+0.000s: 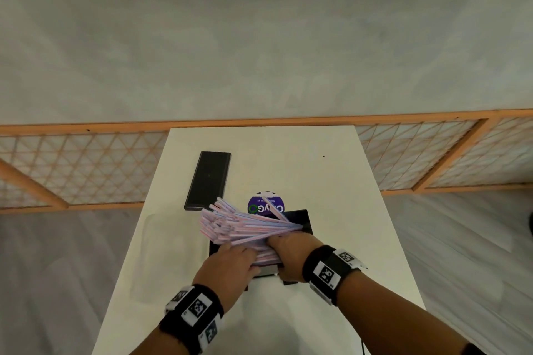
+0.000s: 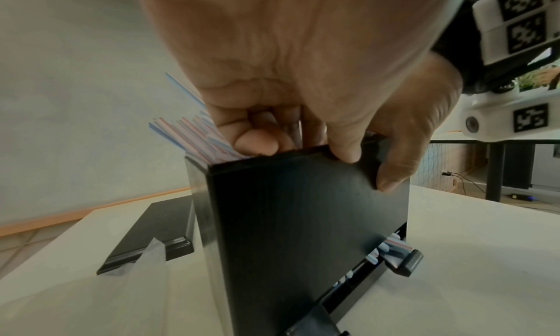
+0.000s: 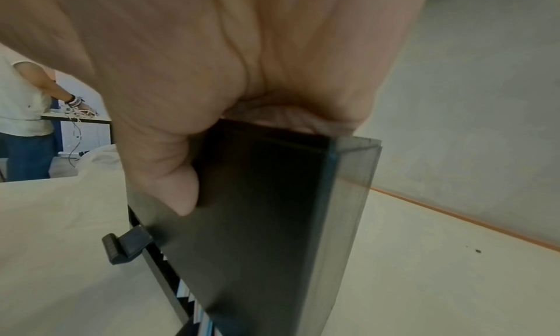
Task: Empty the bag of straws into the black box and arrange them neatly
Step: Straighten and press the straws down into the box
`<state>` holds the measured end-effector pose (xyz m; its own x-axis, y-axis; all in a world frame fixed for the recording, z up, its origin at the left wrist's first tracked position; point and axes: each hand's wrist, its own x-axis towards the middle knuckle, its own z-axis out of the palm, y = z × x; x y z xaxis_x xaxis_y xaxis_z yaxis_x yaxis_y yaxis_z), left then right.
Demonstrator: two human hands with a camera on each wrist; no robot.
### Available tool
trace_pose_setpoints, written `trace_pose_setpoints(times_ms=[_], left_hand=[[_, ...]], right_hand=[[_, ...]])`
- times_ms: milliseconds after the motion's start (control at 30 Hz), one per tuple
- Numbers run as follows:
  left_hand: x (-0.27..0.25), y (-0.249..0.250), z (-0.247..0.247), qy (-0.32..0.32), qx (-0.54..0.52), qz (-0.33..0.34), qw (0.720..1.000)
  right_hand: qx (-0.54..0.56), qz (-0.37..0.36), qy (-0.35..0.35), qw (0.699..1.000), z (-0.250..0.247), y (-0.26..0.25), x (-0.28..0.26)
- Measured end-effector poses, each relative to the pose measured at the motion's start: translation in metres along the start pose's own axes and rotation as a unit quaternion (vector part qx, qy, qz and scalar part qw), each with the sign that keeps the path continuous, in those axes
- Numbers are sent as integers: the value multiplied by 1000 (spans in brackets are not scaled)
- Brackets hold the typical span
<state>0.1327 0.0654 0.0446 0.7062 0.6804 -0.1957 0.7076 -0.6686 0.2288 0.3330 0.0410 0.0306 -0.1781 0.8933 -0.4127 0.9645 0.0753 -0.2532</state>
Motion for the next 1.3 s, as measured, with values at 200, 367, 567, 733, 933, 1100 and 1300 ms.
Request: trace_pose_setpoints(times_ms=[200, 367, 567, 733, 933, 1100, 1300], left_hand=[[-4, -6, -2, 39, -46, -2, 998], [-13, -8, 1, 74, -73, -9, 995], [-14, -7, 1, 80, -62, 25, 995], [-9, -6, 4, 36, -10, 29, 999], [-9, -4, -4, 22, -40, 22, 999], [-5, -14, 11, 32, -76, -24, 996], [-13, -18, 7, 58, -88, -30, 994]], right_hand=[[-1, -10, 20, 1000, -5, 3, -5], [17, 6, -43, 999, -1, 6, -4], [-15, 10, -105, 994, -4, 3, 16], [-46, 2, -135, 990, -9, -1, 25], [-82, -5, -125, 989, -18, -7, 21], [-100, -10, -78, 992, -27, -10, 9], [-70, -40, 13, 997, -32, -7, -17]])
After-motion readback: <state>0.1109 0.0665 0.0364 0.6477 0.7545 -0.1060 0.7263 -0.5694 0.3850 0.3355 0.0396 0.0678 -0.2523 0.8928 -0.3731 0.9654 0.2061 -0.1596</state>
